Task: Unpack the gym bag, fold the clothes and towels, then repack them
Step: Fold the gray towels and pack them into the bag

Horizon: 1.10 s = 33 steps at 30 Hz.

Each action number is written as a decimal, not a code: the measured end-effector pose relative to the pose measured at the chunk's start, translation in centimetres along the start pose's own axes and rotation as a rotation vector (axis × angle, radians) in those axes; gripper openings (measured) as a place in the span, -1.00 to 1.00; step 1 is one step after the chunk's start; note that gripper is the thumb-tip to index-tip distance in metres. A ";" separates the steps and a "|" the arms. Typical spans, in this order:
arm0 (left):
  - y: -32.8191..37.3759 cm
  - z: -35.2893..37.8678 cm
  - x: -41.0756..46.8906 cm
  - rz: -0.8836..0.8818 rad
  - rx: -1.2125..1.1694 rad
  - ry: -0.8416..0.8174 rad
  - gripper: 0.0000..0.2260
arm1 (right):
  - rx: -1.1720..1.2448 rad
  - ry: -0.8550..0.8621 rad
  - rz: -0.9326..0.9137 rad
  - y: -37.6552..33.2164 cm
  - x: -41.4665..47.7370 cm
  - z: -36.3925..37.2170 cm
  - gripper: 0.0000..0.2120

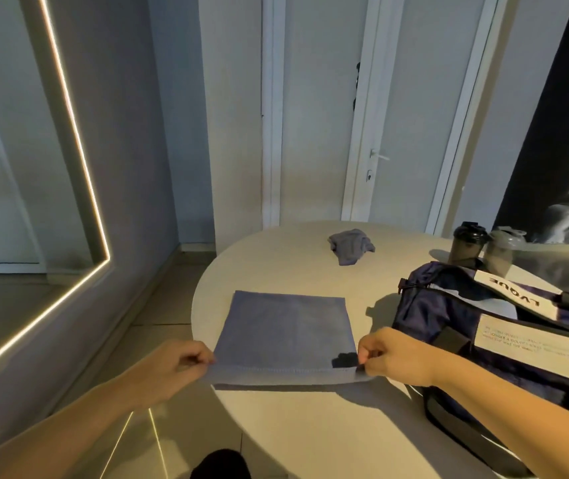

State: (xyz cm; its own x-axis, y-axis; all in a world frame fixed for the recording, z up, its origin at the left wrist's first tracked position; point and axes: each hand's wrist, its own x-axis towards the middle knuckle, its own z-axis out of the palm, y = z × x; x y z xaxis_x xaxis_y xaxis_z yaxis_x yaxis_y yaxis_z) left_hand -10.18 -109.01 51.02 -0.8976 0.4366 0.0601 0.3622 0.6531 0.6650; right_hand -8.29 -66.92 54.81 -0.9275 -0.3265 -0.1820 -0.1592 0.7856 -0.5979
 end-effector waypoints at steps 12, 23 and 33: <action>-1.5 -0.2 11.4 -0.202 -0.178 0.320 -0.77 | 0.254 0.615 0.222 0.9 10.3 0.4 -0.86; -3.6 1.3 22.3 -0.296 0.091 0.377 -0.79 | 0.148 0.633 0.453 4.0 19.1 -1.2 -0.92; -5.2 2.6 23.2 -0.358 0.103 0.433 -0.84 | 0.217 0.654 0.547 6.2 20.4 -0.5 -0.76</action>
State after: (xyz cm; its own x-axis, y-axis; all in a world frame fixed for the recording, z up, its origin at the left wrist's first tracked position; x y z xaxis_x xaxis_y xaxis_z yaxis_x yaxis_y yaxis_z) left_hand -32.26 -100.68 46.99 -0.9821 -0.1020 0.1581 0.0196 0.7803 0.6251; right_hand -28.38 -68.49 47.77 -0.8733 0.4854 -0.0425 0.3706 0.6051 -0.7047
